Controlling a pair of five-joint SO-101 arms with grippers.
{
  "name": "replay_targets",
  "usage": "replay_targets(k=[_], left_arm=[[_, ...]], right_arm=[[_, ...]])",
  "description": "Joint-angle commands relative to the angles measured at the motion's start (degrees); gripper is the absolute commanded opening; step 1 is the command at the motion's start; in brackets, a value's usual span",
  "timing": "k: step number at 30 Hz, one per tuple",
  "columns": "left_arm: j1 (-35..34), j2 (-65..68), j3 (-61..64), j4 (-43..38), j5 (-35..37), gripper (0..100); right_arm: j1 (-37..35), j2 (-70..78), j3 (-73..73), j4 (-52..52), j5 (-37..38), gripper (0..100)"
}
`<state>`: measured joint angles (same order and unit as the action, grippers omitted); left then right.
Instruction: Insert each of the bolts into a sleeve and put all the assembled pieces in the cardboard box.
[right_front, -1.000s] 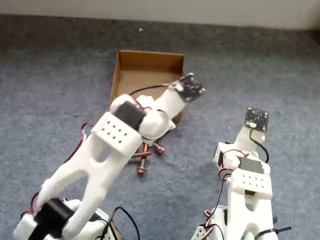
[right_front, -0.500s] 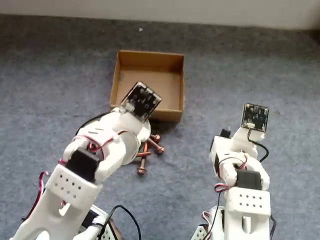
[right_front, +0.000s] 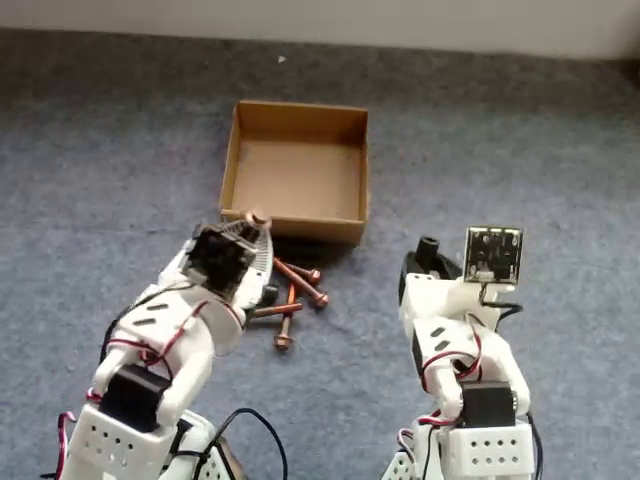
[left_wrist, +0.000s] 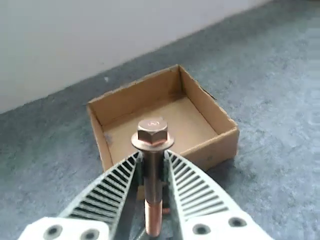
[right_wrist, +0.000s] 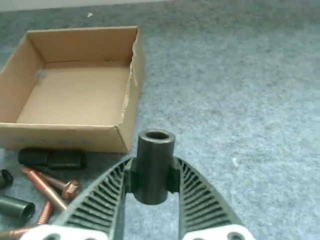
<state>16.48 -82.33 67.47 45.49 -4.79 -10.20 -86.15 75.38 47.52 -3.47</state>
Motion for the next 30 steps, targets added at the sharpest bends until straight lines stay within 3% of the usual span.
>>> replay_targets(k=[1, 5, 10, 18, 25, 30], left_arm=[[-5.1, -7.5, 3.0, -4.2, 6.3, 0], [-5.5, -13.1, 3.9, -4.2, 7.3, 0], [-5.8, -17.5, 4.0, -5.5, 11.5, 0], [-5.1, -18.9, 3.6, -9.6, 16.0, 1], [4.4, -18.9, 3.9, -10.1, 17.1, 1], [6.8, -18.9, 3.9, -10.0, 17.1, 1]], right_arm=[[-3.7, -3.4, -0.7, -0.2, 0.0, 0.5], [-10.2, -6.3, -0.7, -1.9, 0.5, 0.5], [-19.3, -8.6, 2.2, -8.3, 7.6, 0.5], [-28.8, -10.0, 9.0, -17.0, 8.4, 0.5], [-33.5, -10.0, 11.6, -17.4, 9.0, 0.5], [-35.6, -10.0, 12.4, -17.5, 11.8, 0.5]])
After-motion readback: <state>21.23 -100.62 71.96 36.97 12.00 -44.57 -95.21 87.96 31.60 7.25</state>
